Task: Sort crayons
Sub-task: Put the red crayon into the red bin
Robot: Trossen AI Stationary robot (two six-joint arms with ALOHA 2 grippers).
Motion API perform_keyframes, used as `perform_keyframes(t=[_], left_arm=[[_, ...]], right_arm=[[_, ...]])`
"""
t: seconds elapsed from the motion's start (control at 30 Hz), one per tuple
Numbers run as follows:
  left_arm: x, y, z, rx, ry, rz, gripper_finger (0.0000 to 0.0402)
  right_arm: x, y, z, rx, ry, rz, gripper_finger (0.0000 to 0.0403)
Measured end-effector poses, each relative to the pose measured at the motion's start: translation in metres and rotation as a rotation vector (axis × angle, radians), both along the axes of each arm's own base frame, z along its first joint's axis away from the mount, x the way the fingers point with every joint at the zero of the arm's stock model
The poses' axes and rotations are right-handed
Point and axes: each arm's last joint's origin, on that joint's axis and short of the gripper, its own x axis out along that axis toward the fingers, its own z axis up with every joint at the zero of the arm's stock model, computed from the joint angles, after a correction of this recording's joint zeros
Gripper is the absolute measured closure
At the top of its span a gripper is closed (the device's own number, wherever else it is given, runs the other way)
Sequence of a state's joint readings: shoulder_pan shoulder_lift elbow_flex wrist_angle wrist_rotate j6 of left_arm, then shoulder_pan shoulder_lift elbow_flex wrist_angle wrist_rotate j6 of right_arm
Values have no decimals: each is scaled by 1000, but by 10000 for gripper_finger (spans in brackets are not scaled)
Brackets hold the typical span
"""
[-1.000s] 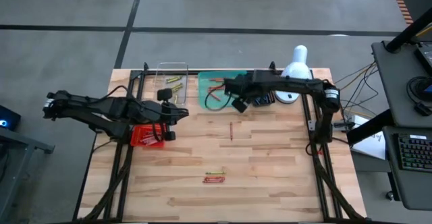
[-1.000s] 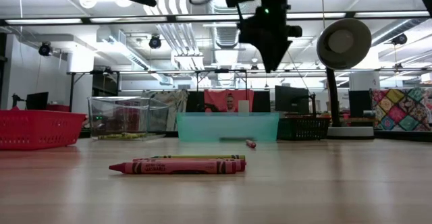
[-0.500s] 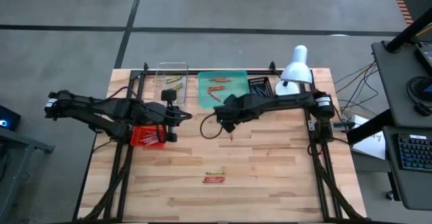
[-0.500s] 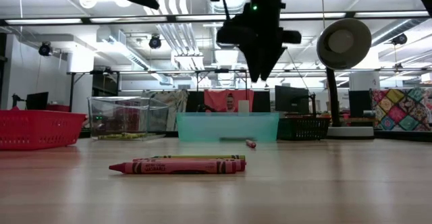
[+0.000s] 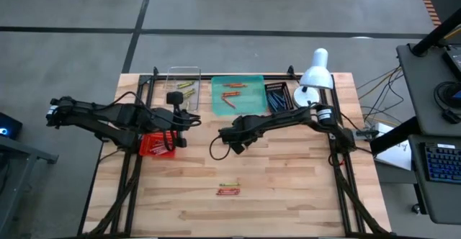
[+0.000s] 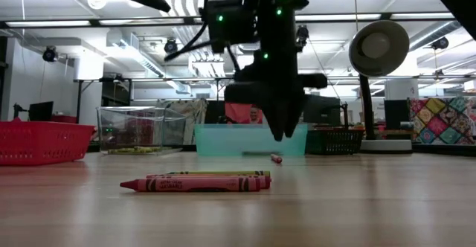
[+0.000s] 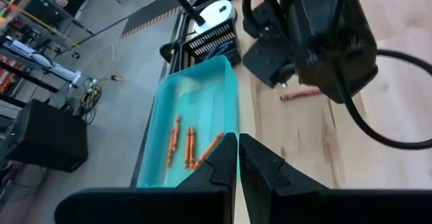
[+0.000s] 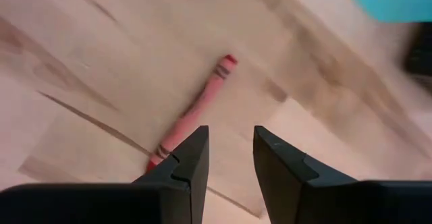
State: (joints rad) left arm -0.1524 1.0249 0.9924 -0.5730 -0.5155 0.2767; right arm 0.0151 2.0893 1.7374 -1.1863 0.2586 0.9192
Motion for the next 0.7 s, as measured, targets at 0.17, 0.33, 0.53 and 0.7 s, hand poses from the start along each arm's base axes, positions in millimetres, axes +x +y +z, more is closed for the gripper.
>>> perform_keyframes(t=[0.17, 0.33, 0.53, 0.7], left_arm=[[-2, 0, 0, 1, 8, 1, 402], [-2, 0, 0, -2, 6, 3, 402], [-2, 0, 0, -13, 1, 10, 402], [-2, 0, 0, -30, -7, 20, 402]], right_arm=[[6, 1, -18, 23, 13, 7, 299], [9, 1, -25, 32, 15, 14, 299], [12, 1, -27, 32, -16, 19, 312], [14, -3, -29, 25, -24, 25, 328]])
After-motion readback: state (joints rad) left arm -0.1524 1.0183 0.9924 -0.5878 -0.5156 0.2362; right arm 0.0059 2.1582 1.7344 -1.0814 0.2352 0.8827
